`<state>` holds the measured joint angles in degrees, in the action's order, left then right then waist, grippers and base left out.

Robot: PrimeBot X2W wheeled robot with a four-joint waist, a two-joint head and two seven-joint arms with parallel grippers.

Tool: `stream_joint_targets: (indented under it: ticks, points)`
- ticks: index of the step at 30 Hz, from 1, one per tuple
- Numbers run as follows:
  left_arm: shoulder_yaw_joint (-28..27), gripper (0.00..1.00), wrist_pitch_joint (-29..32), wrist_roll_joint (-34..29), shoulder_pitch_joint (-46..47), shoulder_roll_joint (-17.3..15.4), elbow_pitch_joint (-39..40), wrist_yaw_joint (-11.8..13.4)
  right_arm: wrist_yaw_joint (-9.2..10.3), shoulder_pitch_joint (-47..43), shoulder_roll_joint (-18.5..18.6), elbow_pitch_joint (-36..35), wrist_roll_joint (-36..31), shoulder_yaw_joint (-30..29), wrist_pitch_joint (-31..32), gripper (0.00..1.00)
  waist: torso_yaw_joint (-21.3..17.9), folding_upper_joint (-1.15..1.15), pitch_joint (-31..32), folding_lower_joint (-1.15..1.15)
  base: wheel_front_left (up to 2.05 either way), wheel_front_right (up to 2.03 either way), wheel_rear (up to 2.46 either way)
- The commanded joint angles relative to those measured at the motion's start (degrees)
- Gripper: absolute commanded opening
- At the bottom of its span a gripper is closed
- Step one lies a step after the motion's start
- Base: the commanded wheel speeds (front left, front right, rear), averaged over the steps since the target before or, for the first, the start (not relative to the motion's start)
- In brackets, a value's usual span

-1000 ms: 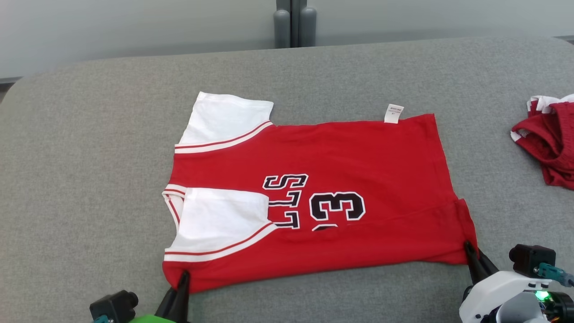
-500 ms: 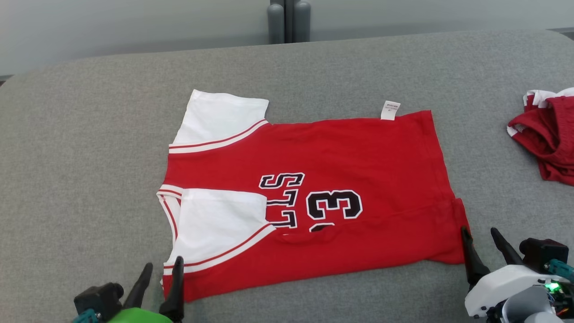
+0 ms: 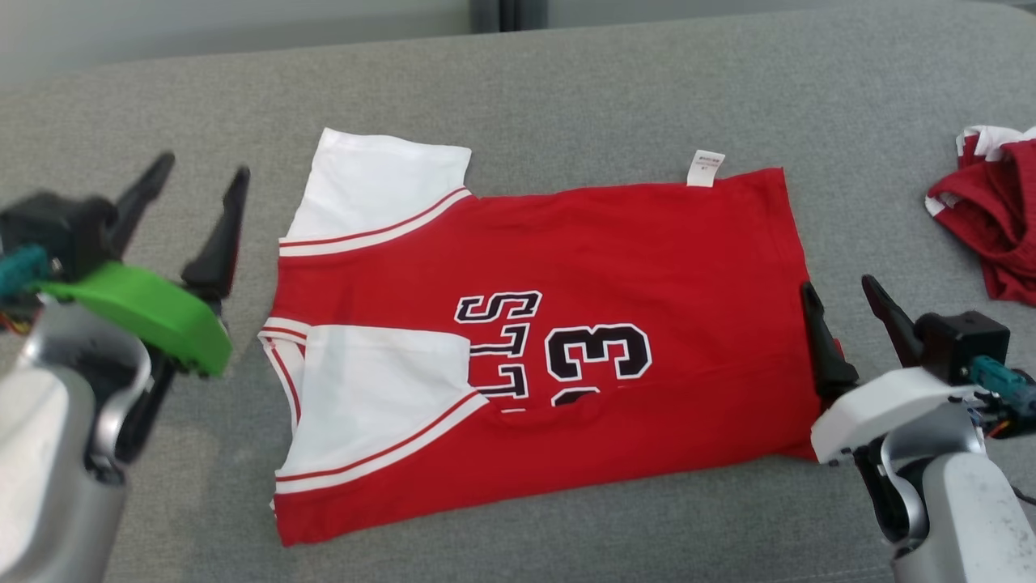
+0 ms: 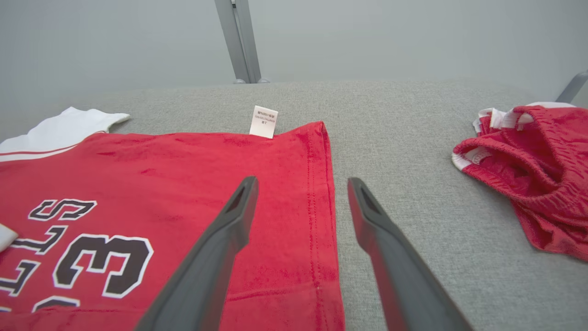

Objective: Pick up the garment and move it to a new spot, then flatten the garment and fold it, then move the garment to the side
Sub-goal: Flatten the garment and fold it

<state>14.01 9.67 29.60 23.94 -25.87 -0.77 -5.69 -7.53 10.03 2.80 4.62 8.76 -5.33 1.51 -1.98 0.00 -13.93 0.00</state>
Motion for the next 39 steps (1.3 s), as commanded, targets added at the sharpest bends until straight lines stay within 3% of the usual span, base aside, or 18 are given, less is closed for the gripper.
stream_joint_targets:
  ticks: [1,6,12,22,33,34,35,37,39]
  points:
    - [0.6,1.0,1.4,-0.3,3.8,-1.3,-1.1,-0.5,0.1,1.4,0.2,-0.4,-0.4,0.6,0.3,1.0,-1.7,0.0,-3.3,0.0,0.0,0.0,0.0]
    - [2.9,1.0,6.2,1.5,16.8,-4.6,-6.8,-1.6,0.1,6.3,0.2,-1.5,-0.7,3.9,1.0,1.0,-4.2,0.0,-8.8,0.0,0.0,0.0,0.0]
    - [8.7,1.0,11.0,5.0,25.8,-7.4,-13.2,-1.8,0.1,11.0,0.2,-1.6,-2.1,6.4,0.9,1.0,-7.0,0.0,-14.6,0.0,0.0,0.0,0.0]
    - [12.4,1.0,13.0,9.3,30.8,-9.9,-22.2,-1.8,0.1,14.6,0.2,0.0,-0.7,9.0,-1.2,1.0,-10.8,0.0,-20.3,0.0,0.0,0.0,0.0]
    - [14.1,1.0,14.4,10.3,31.9,-10.7,-27.2,-1.8,0.1,15.6,0.2,2.4,0.3,9.4,-3.3,1.0,-12.2,0.0,-21.4,0.0,0.0,0.0,0.0]
    - [14.3,0.88,14.6,10.4,31.9,-10.6,-27.3,-1.8,0.1,15.8,0.2,2.5,0.2,9.4,-3.4,1.0,-12.1,0.0,-21.3,0.0,0.0,0.0,0.0]
    - [14.5,0.51,14.8,10.6,31.8,-10.3,-27.4,-1.8,0.1,15.9,0.2,2.7,0.1,9.4,-3.5,1.0,-12.1,0.0,-21.2,0.0,0.0,0.0,0.0]
    - [15.0,0.15,15.1,10.7,31.7,-9.9,-27.4,-1.8,0.1,16.4,0.2,2.8,-0.4,9.5,-3.6,1.0,-11.8,0.0,-20.8,0.0,0.0,0.0,0.0]
    - [15.3,0.0,15.2,10.8,31.5,-9.7,-27.1,-1.8,0.1,17.2,0.2,2.9,-1.2,9.5,-3.3,1.0,-11.4,0.0,-20.2,0.0,0.0,0.0,0.0]
